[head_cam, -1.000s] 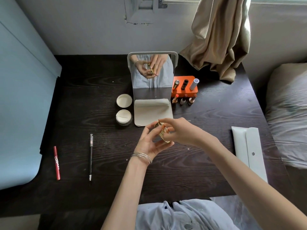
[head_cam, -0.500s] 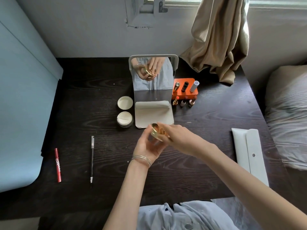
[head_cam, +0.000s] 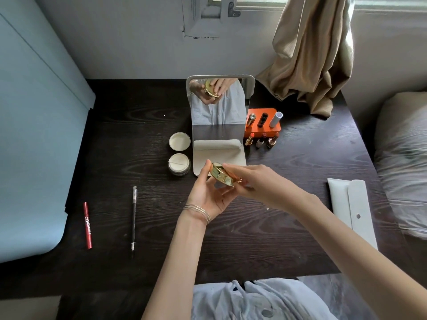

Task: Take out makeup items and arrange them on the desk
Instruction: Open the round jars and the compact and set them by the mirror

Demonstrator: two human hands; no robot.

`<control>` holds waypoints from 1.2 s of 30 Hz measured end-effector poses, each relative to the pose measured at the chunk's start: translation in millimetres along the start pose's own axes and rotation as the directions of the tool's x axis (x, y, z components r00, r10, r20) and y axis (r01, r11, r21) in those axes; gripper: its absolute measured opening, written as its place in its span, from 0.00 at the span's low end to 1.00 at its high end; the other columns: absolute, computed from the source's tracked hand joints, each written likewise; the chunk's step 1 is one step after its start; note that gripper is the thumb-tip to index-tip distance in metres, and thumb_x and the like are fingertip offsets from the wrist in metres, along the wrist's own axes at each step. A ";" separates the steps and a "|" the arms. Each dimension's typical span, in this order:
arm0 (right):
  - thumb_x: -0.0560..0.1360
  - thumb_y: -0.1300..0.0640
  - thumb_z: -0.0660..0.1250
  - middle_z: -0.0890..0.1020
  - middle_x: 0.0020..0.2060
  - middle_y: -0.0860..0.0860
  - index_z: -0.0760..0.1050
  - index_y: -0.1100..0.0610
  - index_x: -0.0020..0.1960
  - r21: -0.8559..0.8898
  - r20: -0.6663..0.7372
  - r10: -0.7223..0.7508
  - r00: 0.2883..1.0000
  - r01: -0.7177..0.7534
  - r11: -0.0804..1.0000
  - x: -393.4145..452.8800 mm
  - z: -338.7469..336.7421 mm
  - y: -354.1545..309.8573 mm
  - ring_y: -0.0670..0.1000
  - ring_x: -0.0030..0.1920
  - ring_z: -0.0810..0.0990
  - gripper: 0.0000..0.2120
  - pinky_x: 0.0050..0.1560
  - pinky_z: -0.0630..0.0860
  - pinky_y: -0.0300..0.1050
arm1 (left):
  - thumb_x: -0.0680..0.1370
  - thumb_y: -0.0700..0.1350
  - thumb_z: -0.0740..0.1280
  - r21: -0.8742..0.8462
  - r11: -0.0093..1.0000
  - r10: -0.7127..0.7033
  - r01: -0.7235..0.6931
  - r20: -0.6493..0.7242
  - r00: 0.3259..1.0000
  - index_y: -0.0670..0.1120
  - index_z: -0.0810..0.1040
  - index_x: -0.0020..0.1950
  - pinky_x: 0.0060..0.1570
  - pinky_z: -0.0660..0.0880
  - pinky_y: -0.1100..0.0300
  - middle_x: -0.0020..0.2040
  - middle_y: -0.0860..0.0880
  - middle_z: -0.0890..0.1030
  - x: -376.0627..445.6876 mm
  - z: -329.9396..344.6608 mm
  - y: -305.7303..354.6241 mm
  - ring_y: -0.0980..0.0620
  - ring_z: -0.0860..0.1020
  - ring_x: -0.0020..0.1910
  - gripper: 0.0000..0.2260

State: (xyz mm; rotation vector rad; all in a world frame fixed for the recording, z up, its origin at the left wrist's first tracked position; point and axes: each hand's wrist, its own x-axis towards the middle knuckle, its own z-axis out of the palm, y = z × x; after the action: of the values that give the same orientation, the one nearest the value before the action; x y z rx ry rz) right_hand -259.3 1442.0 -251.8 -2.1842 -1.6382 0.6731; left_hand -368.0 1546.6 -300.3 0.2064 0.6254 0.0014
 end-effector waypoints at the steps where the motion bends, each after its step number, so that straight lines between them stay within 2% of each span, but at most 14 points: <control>1: 0.78 0.56 0.62 0.81 0.56 0.52 0.61 0.47 0.74 -0.034 0.035 0.013 0.999 -0.012 0.999 2.1 0.6 -0.1 0.53 0.50 0.81 0.26 0.51 0.76 0.48 | 0.76 0.54 0.63 0.016 1.000 0.012 -0.012 0.004 1.000 0.39 0.76 0.53 0.35 0.81 0.57 0.48 0.41 0.80 -0.6 -0.6 -0.3 0.45 0.83 0.42 0.19; 5: 0.77 0.56 0.62 0.81 0.49 0.55 0.60 0.50 0.73 -0.141 0.133 0.057 0.989 -0.038 0.989 7.3 1.1 -8.3 0.55 0.47 0.80 0.26 0.44 0.72 0.45 | 0.70 0.50 0.68 0.108 0.992 0.074 -0.068 -0.054 0.996 0.40 0.76 0.51 0.38 0.81 0.58 0.49 0.43 0.79 0.7 -6.7 -5.5 0.47 0.79 0.48 0.16; 7: 0.76 0.55 0.62 0.82 0.48 0.55 0.61 0.52 0.72 -0.249 0.104 0.060 0.993 -0.033 0.968 7.4 5.9 -13.9 0.57 0.46 0.80 0.25 0.43 0.74 0.48 | 0.70 0.51 0.68 0.112 0.991 0.079 -0.072 -0.058 0.995 0.41 0.77 0.51 0.36 0.80 0.60 0.48 0.43 0.80 2.3 -8.7 -9.5 0.49 0.79 0.47 0.16; 9: 0.76 0.53 0.60 0.82 0.48 0.55 0.59 0.55 0.73 -0.384 0.037 0.070 0.997 -0.050 0.922 6.5 14.3 -19.2 0.58 0.45 0.81 0.26 0.41 0.74 0.49 | 0.68 0.52 0.70 0.089 0.993 0.086 -0.082 -0.052 0.995 0.42 0.78 0.48 0.31 0.79 0.63 0.45 0.45 0.79 4.2 -11.3 -12.0 0.51 0.80 0.41 0.16; 12: 0.78 0.52 0.56 0.81 0.49 0.56 0.54 0.60 0.75 -0.500 0.047 0.047 0.998 -0.017 0.866 6.4 18.0 -23.2 0.60 0.45 0.81 0.28 0.37 0.68 0.48 | 0.56 0.53 0.81 0.051 0.994 0.094 -0.094 0.007 0.996 0.45 0.83 0.45 0.34 0.81 0.61 0.45 0.45 0.82 5.7 -18.1 -13.4 0.51 0.82 0.42 0.22; 15: 0.79 0.52 0.56 0.81 0.47 0.56 0.58 0.61 0.72 -0.546 0.095 -0.021 0.995 0.070 0.835 5.9 9.6 -27.1 0.60 0.43 0.81 0.25 0.35 0.66 0.47 | 0.52 0.53 0.83 0.039 0.996 0.076 -0.080 0.085 0.993 0.44 0.84 0.47 0.37 0.81 0.59 0.47 0.44 0.83 4.1 -24.3 -13.3 0.49 0.83 0.44 0.27; 18: 0.79 0.51 0.57 0.82 0.45 0.56 0.64 0.60 0.67 -0.541 0.115 -0.003 0.993 0.065 0.839 6.7 -1.8 -31.2 0.59 0.40 0.79 0.20 0.34 0.65 0.47 | 0.55 0.52 0.82 0.036 0.999 0.014 -0.020 0.160 0.987 0.43 0.83 0.50 0.37 0.81 0.59 0.51 0.43 0.83 2.7 -27.3 -11.0 0.46 0.82 0.49 0.28; 22: 0.78 0.52 0.58 0.82 0.44 0.55 0.67 0.55 0.68 -0.480 0.102 0.035 0.994 0.019 0.877 6.3 -20.5 -28.6 0.54 0.36 0.73 0.19 0.35 0.69 0.45 | 0.61 0.53 0.79 0.092 0.994 -0.088 0.066 0.264 0.960 0.44 0.81 0.57 0.38 0.82 0.58 0.58 0.41 0.79 0.4 -29.5 -7.7 0.38 0.70 0.63 0.27; 24: 0.77 0.52 0.60 0.81 0.44 0.53 0.69 0.53 0.67 -0.470 0.098 0.058 0.994 -0.005 0.883 4.7 -26.5 -27.1 0.53 0.37 0.74 0.19 0.34 0.69 0.44 | 0.63 0.53 0.78 0.106 0.989 -0.127 0.100 0.299 0.946 0.45 0.80 0.58 0.39 0.82 0.57 0.60 0.40 0.78 1.2 -30.0 -7.4 0.36 0.72 0.62 0.26; 26: 0.76 0.52 0.60 0.81 0.44 0.52 0.71 0.53 0.65 -0.485 0.070 0.087 0.994 -0.042 0.873 3.7 -31.1 -26.1 0.53 0.37 0.76 0.18 0.34 0.71 0.45 | 0.68 0.54 0.74 0.097 0.986 -0.163 0.138 0.324 0.932 0.43 0.79 0.60 0.46 0.82 0.52 0.62 0.38 0.76 2.6 -29.4 -7.6 0.33 0.75 0.61 0.24; 28: 0.76 0.51 0.59 0.81 0.43 0.52 0.74 0.52 0.62 -0.517 0.033 0.124 0.992 -0.089 0.852 4.4 -34.7 -22.3 0.54 0.40 0.79 0.17 0.35 0.72 0.44 | 0.73 0.55 0.67 0.086 0.982 -0.185 0.167 0.301 0.936 0.43 0.78 0.60 0.51 0.78 0.46 0.63 0.36 0.76 5.1 -28.3 -8.6 0.31 0.75 0.60 0.21; 31: 0.76 0.50 0.58 0.81 0.42 0.52 0.77 0.53 0.57 -0.518 -0.041 0.218 0.975 -0.207 0.830 6.1 -37.0 -12.8 0.55 0.40 0.79 0.15 0.34 0.68 0.43 | 0.78 0.54 0.58 0.098 0.986 -0.152 0.137 0.167 0.974 0.48 0.77 0.61 0.55 0.74 0.39 0.62 0.38 0.76 11.8 -26.9 -13.0 0.32 0.75 0.60 0.17; 34: 0.76 0.51 0.57 0.81 0.41 0.54 0.79 0.57 0.51 -0.447 -0.065 0.318 0.946 -0.313 0.838 4.7 -36.6 -4.0 0.55 0.37 0.76 0.14 0.35 0.68 0.43 | 0.76 0.50 0.62 0.109 0.993 -0.040 0.033 0.062 0.997 0.52 0.73 0.65 0.54 0.73 0.34 0.65 0.40 0.74 14.0 -24.1 -20.3 0.36 0.73 0.62 0.17; 36: 0.75 0.52 0.59 0.81 0.40 0.55 0.79 0.59 0.47 -0.376 -0.075 0.373 0.925 -0.373 0.848 3.2 -35.9 0.9 0.55 0.37 0.76 0.14 0.36 0.68 0.43 | 0.74 0.46 0.66 0.216 0.975 0.051 -0.057 0.033 0.998 0.52 0.71 0.65 0.53 0.75 0.39 0.63 0.41 0.74 13.0 -22.0 -26.0 0.39 0.75 0.60 0.19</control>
State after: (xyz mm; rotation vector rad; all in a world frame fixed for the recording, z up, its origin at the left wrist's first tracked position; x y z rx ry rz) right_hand -238.1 1445.5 -222.9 -2.8335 -1.4491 0.4722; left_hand -371.9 1526.2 -330.3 0.4340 0.5921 -0.0169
